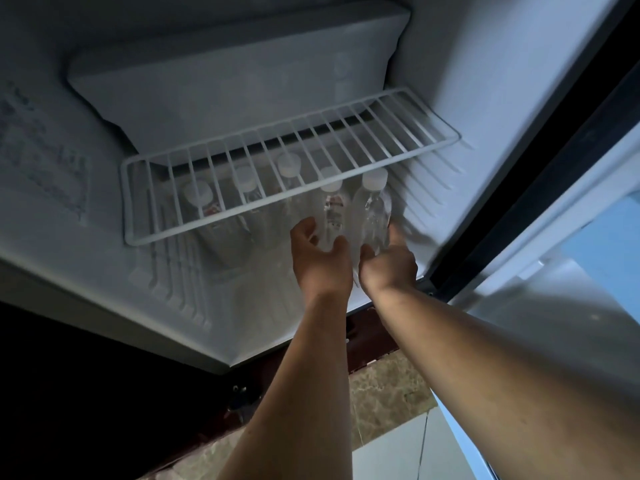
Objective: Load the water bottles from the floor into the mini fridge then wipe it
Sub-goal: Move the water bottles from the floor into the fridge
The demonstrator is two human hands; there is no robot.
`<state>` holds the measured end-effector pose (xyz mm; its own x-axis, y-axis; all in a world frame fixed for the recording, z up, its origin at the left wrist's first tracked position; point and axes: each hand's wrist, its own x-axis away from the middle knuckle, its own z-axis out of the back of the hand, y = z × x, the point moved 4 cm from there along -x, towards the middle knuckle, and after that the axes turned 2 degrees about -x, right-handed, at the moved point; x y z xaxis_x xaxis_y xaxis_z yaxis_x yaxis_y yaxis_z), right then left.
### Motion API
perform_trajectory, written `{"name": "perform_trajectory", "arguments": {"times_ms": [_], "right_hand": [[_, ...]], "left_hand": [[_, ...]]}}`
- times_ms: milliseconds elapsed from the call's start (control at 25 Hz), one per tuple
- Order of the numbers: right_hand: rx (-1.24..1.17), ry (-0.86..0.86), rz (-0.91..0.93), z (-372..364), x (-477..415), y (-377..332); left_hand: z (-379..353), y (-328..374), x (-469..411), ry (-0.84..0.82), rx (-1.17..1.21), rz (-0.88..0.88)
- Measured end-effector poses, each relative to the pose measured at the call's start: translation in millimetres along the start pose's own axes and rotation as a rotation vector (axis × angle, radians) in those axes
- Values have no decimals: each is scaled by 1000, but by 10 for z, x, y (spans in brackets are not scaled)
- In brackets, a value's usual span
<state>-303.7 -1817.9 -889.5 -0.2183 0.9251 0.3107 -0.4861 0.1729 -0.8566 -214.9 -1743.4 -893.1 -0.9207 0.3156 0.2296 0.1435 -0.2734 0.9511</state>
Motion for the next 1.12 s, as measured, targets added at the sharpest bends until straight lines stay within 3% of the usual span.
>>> {"name": "perform_trajectory", "arguments": {"times_ms": [120, 560, 800, 1120], "right_hand": [[-9, -13, 34, -15, -44, -50], [-48, -117, 13, -130, -231, -87], [-98, -140, -104, -118, -225, -170], [-174, -196, -117, -255, -303, -219]], "left_hand": [[-24, -12, -27, 6, 57, 54], [-194, 0, -37, -209, 130, 206], [-229, -10, -63, -249, 177, 280], [-276, -44, -127, -320, 159, 288]]}}
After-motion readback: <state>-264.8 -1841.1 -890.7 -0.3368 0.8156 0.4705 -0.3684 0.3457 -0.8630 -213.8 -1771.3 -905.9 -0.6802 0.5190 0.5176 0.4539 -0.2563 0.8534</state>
